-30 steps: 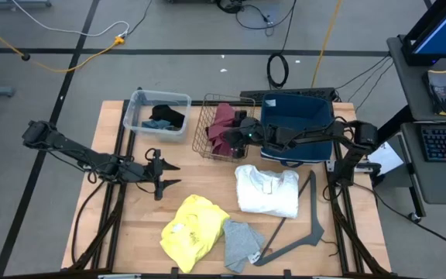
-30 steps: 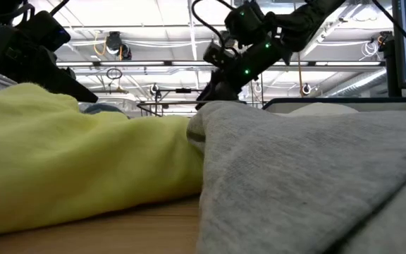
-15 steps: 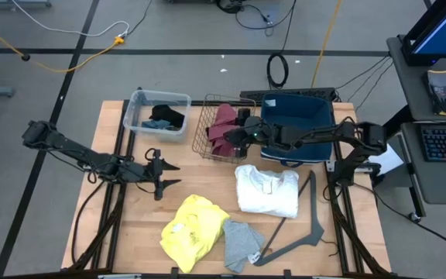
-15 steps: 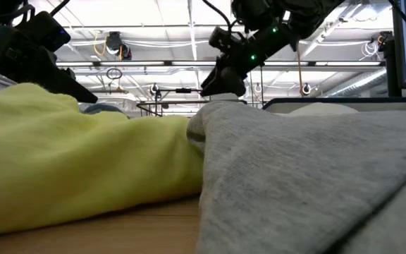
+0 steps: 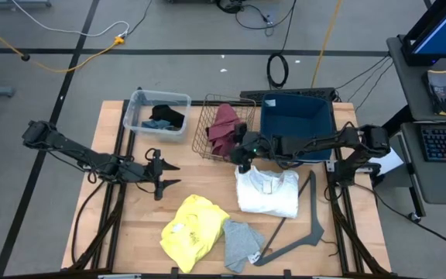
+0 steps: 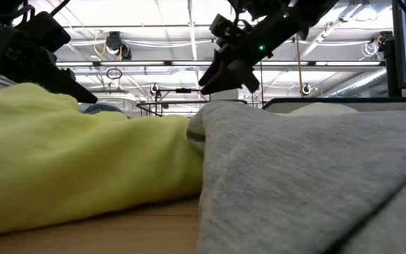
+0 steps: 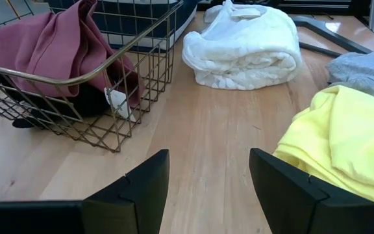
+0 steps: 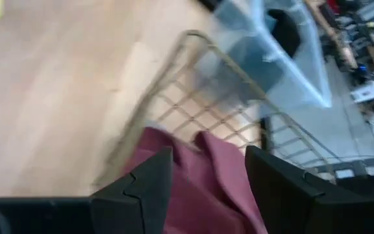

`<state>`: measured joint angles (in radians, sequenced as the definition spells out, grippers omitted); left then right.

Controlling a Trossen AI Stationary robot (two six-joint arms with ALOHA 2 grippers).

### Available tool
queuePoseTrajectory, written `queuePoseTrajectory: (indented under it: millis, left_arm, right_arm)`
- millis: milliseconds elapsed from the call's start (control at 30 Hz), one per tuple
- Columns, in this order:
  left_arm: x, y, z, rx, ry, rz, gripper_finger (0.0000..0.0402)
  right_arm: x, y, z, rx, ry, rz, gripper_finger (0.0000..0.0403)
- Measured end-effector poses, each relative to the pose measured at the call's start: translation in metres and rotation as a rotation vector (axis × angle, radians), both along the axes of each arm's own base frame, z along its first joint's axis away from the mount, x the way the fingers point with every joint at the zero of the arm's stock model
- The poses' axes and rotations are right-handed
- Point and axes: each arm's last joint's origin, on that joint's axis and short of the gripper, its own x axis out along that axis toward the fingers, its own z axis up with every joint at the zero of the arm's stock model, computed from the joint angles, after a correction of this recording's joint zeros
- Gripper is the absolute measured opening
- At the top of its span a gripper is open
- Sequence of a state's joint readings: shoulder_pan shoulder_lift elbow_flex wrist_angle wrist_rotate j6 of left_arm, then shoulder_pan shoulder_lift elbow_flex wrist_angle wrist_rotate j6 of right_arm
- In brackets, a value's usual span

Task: Pick & Place Cloths
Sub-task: Put the gray underwear into the black mesh basket

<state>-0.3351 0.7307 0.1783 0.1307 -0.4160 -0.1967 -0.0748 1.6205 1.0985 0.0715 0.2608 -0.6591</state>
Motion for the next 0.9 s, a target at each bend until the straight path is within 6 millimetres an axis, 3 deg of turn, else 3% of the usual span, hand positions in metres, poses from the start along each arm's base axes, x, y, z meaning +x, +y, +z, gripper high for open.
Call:
queuePoseTrajectory:
  millis: [433,900]
  left_arm:
    - [0.000,0.000,0.000,-0.021,-0.002,0.001,0.0214]
    - [0.000,0.000,0.000,-0.019,-0.001,0.000,0.0214]
  right_arm:
    - [-0.007,0.038,-0.013,0.087,0.132,0.048,0.0177]
    - [-0.021,0.086,-0.024,0.147,0.271,0.123,0.0078]
